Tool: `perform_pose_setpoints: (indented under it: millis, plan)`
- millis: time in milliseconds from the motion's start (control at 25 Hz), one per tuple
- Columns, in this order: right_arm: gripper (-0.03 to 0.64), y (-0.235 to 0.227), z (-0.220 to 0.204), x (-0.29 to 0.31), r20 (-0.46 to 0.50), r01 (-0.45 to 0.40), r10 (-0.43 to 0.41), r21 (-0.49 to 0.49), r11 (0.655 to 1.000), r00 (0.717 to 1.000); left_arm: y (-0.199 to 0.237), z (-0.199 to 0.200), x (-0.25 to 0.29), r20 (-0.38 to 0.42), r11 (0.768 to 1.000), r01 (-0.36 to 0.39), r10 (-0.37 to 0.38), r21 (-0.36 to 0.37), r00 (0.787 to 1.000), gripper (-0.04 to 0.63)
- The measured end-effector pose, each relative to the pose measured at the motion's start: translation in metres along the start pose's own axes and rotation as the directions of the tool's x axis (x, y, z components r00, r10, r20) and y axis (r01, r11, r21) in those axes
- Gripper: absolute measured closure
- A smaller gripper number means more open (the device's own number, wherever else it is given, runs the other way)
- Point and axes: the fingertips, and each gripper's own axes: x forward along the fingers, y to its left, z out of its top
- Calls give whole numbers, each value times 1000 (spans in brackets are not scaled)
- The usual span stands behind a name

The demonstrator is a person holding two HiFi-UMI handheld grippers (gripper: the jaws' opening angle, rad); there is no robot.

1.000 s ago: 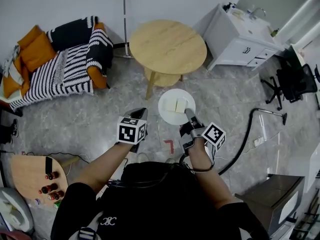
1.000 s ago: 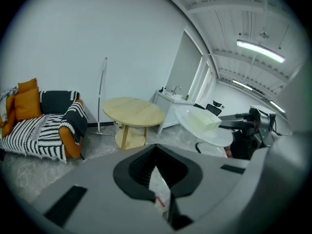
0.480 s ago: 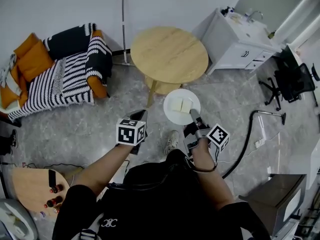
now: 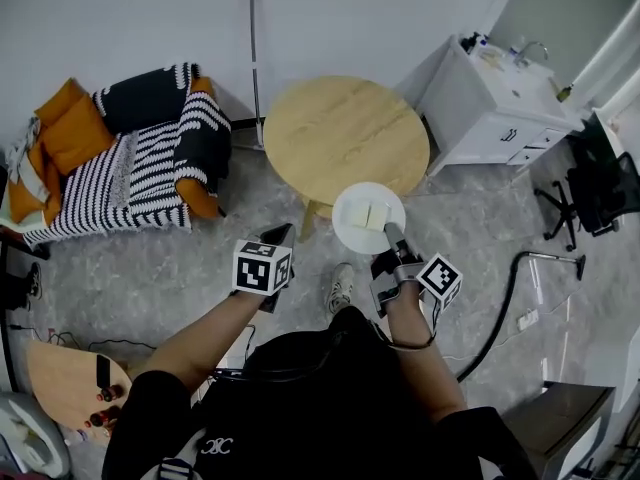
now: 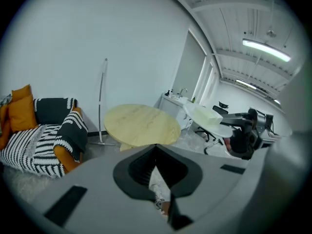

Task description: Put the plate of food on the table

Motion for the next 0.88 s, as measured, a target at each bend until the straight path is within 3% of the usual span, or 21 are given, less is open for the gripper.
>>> perform_pose_setpoints:
  millis: [440, 880]
  plan:
    - [592, -32, 81, 92, -72, 70, -71, -7, 998, 995, 7, 58, 104, -75, 998, -12, 8, -56, 997, 591]
    - [592, -49, 138, 155, -151, 61, -57, 20, 998, 987, 8, 108, 173, -102, 996, -63, 57, -61, 993, 591]
